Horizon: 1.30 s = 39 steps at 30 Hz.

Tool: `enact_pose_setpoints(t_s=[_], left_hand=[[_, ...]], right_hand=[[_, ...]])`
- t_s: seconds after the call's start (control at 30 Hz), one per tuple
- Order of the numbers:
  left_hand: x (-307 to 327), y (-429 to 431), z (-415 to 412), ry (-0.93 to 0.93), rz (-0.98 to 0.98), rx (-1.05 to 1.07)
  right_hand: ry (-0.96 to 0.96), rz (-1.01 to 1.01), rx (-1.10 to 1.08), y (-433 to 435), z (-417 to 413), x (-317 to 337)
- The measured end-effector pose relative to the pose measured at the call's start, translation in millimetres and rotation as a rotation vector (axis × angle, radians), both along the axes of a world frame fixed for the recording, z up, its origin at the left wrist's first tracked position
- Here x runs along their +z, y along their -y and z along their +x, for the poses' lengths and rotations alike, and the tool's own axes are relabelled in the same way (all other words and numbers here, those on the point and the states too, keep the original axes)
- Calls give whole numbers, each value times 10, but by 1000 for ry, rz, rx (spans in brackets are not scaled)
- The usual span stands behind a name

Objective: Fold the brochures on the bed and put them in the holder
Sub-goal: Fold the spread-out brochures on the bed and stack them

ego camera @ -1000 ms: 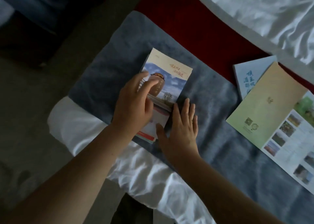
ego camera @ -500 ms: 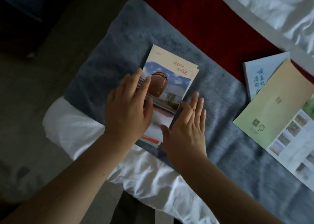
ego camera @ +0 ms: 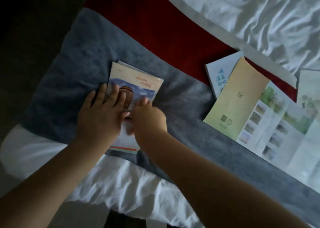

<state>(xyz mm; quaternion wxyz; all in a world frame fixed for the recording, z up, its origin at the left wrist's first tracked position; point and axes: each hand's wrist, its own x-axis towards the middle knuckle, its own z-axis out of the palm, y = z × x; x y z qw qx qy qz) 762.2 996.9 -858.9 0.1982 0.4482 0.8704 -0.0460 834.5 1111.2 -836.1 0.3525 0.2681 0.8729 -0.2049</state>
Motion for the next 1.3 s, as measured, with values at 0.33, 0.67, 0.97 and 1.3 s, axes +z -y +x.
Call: enact_pose_setpoints(t_s=[0.33,0.67,0.97,1.3], left_hand=[[174,-74,260,-96,-144,40],[393,-424,900,-176,18,63],[384,-1910,2257,34,148,41],[130,-2511,2694,60,119,220]], right_hand=[[-98,-100,38,-50,211,-125],[-415,-48,-50,-610,2040,83],[-365,218,-192,-1586,3828,66],[-301,223,-477,-2175,4671,-66]])
